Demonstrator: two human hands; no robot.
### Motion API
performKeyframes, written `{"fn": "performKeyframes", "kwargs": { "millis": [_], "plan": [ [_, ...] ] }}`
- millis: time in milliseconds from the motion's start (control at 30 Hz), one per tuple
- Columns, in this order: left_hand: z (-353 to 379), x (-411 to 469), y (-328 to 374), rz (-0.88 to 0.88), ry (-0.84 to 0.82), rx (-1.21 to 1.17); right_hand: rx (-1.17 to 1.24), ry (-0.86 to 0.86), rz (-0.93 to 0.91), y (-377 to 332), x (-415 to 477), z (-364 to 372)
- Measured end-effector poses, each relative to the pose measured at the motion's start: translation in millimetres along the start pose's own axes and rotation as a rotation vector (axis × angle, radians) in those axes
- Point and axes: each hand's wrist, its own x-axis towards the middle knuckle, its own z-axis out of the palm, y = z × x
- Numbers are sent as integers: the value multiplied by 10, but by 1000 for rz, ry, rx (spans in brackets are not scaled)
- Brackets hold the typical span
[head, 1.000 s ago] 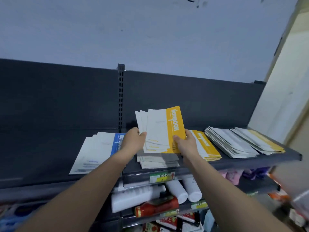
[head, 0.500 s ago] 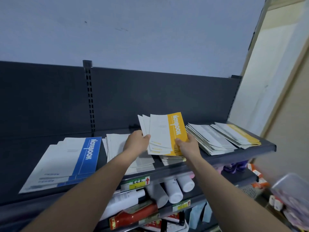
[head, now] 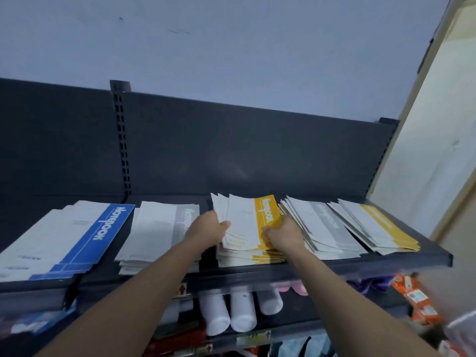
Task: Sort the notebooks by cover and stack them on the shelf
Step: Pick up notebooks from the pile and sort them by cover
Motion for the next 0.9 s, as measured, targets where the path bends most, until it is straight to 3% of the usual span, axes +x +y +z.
{"fn": "performKeyframes", "kwargs": {
  "millis": [167, 433, 733, 900],
  "plan": [
    [45, -40, 36, -38, 25, 172, -224, -30, -40, 63, 80, -12],
    [6, -131, 87, -70, 80, 333, -383, 5, -147, 20, 101, -22],
    [-799, -409, -305, -38, 314, 580, -407, -52, -596, -745, -121, 354],
    [-1335, -740, -815, -128, 404, 739, -425, -120, -830, -1344, -471, 835]
  ]
}}
